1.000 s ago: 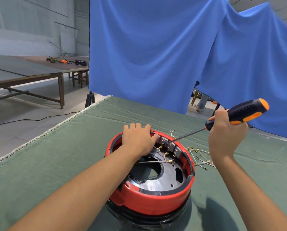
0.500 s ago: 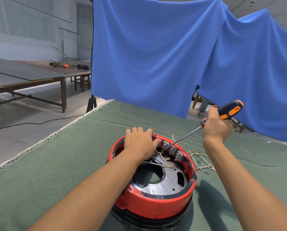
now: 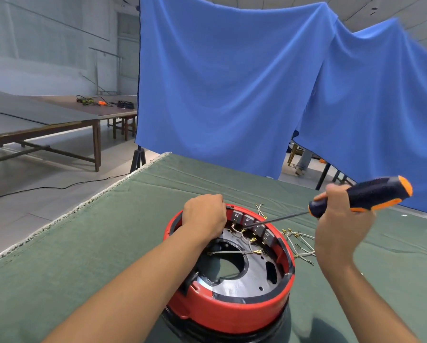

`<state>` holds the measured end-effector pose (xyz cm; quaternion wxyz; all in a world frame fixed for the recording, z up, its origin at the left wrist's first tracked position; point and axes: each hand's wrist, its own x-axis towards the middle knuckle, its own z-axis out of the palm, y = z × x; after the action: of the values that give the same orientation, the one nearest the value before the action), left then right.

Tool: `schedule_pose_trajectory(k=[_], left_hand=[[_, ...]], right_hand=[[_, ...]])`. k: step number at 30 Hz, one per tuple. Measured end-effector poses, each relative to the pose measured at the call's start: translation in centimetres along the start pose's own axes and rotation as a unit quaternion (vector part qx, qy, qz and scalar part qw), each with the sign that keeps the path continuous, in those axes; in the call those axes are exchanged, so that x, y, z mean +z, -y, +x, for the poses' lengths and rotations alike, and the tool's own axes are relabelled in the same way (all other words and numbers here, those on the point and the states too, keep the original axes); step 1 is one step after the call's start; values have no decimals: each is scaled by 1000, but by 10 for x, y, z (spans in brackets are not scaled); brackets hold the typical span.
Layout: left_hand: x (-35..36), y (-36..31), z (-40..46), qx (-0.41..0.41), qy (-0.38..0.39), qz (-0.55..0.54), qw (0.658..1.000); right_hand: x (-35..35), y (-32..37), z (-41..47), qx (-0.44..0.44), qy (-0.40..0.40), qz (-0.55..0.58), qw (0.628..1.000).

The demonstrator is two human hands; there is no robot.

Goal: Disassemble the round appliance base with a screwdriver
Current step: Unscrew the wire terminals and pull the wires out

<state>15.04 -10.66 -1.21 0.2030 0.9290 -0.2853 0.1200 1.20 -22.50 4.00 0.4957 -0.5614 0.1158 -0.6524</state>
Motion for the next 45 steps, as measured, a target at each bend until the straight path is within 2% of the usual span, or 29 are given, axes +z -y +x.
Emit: schedule_pose_trajectory(k=[9, 23, 28, 36, 45], left_hand=[[4, -7, -2, -40, 11, 71, 997], [6, -1, -1, -15, 12, 57, 998], [6, -1, -1, -11, 8, 56, 998], [7, -2, -1, -14, 8, 58, 998], [7, -1, -1, -8, 3, 53, 999]], right_hand=[[5, -10, -19, -14, -8, 38, 999], [-1, -17, -21, -17, 1, 38, 999], [-8, -22, -15, 21, -49, 17, 998], [16, -14, 14, 45, 2, -36, 998], [35, -25, 44, 65, 11, -135, 989]])
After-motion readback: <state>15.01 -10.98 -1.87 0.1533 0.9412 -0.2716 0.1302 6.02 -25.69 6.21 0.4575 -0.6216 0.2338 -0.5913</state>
